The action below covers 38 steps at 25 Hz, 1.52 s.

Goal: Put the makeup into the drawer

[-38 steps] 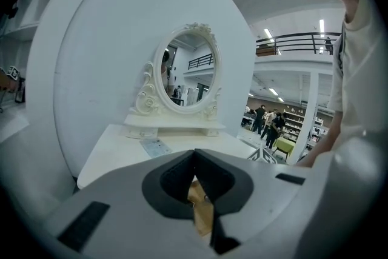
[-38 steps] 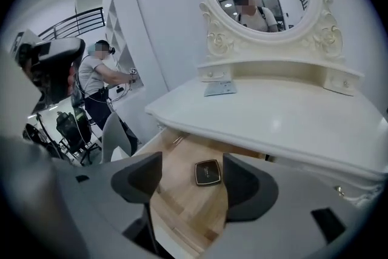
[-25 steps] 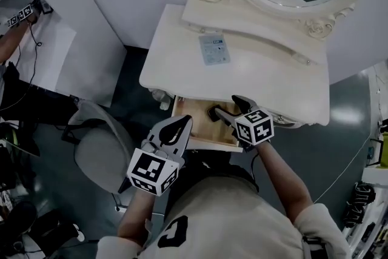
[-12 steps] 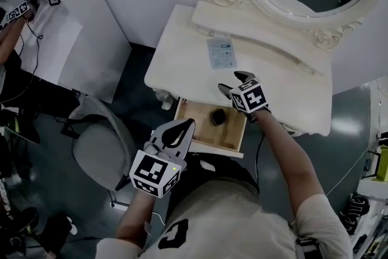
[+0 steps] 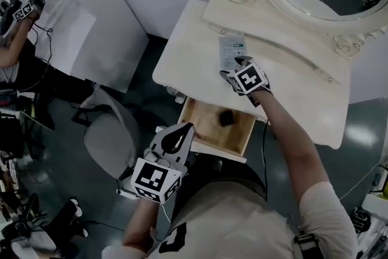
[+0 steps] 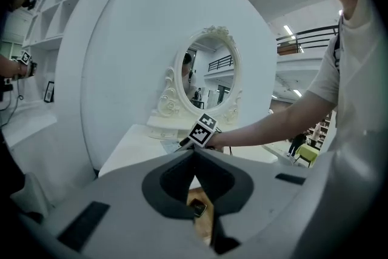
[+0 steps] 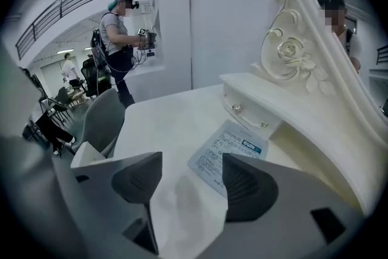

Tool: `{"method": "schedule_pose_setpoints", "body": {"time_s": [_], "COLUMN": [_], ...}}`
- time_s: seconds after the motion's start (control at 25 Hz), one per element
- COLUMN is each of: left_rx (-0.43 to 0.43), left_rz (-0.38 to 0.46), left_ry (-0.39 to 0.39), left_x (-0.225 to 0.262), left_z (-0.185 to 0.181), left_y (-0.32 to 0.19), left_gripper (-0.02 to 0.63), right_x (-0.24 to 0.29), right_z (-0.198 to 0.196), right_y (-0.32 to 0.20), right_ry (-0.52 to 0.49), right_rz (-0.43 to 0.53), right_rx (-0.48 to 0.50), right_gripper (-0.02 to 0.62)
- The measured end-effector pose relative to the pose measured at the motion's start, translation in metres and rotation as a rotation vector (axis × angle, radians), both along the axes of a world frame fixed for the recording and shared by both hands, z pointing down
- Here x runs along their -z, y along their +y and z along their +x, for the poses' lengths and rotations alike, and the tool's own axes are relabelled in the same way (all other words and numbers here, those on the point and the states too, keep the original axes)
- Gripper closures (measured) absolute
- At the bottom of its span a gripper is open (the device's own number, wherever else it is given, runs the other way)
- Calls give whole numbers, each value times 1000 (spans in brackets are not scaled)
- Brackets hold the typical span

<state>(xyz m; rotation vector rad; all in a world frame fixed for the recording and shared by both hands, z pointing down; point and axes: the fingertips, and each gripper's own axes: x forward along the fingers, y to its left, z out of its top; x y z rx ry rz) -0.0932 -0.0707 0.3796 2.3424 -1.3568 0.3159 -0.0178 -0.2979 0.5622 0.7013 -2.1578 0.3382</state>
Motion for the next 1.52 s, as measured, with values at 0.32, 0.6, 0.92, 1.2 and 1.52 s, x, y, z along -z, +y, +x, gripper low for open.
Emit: {"method": "schedule_pose_setpoints", "body": {"time_s": [0.32,0.6,0.92,1.2,1.52], "left_rx": [49,58,3,-32,-61], "left_rz": [-41,-60,-27,-32,-33], "left_ry": [-42,-16,35,92,161], "left_x": [-9,-19,-13,-11,-3], "left_z": [-10,-19,-10,-7,-4], "left_y": [7,7,-6,-6,-4], "left_gripper": [551,551,551,551,551], "right_x": [-39,-49,-49,-46,-44], "right_z": [-3,0,-5,-9,-10], "right_y": [-10,-9,43,99,132], "right_ry": [35,47,43,13,-32], "right_rz": [-113,-130,-128,-151,-179], "right_rx": [-22,-38,7,66,24], "right_gripper": [282,282,291,308,308]}}
